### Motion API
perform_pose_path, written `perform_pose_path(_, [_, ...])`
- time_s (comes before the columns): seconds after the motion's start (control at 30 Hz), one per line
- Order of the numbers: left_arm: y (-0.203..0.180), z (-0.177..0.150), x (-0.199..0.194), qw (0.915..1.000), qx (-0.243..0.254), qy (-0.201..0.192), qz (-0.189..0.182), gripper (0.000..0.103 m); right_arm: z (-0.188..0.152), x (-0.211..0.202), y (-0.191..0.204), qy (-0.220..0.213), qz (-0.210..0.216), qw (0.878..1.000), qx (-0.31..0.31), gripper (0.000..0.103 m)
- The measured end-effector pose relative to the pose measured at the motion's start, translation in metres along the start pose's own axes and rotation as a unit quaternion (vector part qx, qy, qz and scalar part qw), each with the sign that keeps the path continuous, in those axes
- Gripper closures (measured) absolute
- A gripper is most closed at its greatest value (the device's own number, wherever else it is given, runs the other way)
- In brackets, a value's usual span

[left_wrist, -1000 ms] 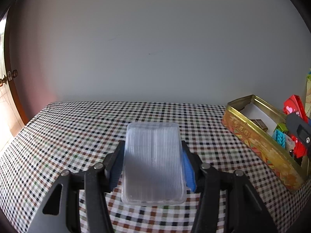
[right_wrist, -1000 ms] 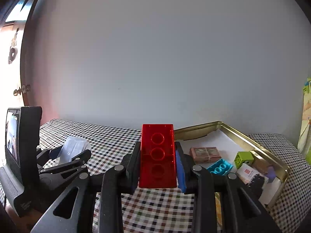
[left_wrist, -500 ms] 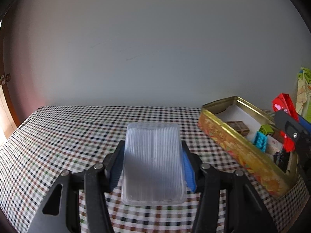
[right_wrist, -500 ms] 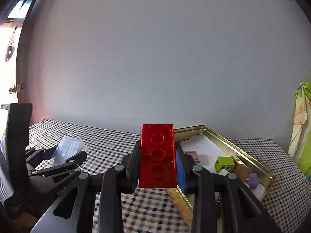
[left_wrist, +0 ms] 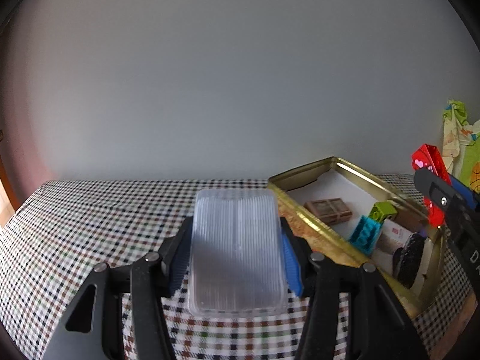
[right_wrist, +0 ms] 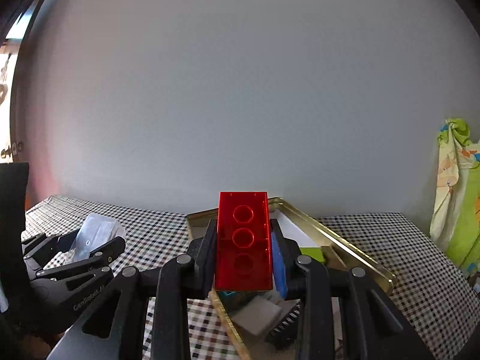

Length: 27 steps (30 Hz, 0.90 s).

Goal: Organize rigid objects
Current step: 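Carry the clear box and red brick over the gold tin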

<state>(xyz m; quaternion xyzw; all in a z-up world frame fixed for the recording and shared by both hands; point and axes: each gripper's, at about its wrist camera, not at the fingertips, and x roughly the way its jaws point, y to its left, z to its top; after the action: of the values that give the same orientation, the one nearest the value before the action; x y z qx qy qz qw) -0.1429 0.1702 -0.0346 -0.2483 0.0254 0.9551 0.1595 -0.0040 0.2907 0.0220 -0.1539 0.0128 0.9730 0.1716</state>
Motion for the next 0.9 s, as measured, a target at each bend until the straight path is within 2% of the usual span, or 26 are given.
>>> perform_pose_path(0.17, [-0.015, 0.011, 0.002, 0.9998, 0.005, -0.008, -0.019, 0.05, 0.003, 0.0, -0.019, -0.009, -0.021, 1.0, 0.012, 0.069])
perform_pose_path(0.43, [-0.049, 0.021, 0.016, 0.9984, 0.014, -0.013, -0.053, 0.05, -0.001, 0.005, -0.057, 0.001, -0.069, 0.997, 0.029, 0.069])
perform_pose_path(0.73, [-0.09, 0.016, 0.037, 0.9953, 0.039, 0.003, -0.088, 0.05, 0.001, 0.021, -0.097, 0.027, -0.102, 0.994, 0.037, 0.069])
perform_pose_path(0.9, [-0.109, 0.014, 0.05, 0.9937, 0.048, 0.011, -0.101, 0.05, -0.006, 0.035, -0.099, 0.047, -0.106, 0.993, 0.027, 0.069])
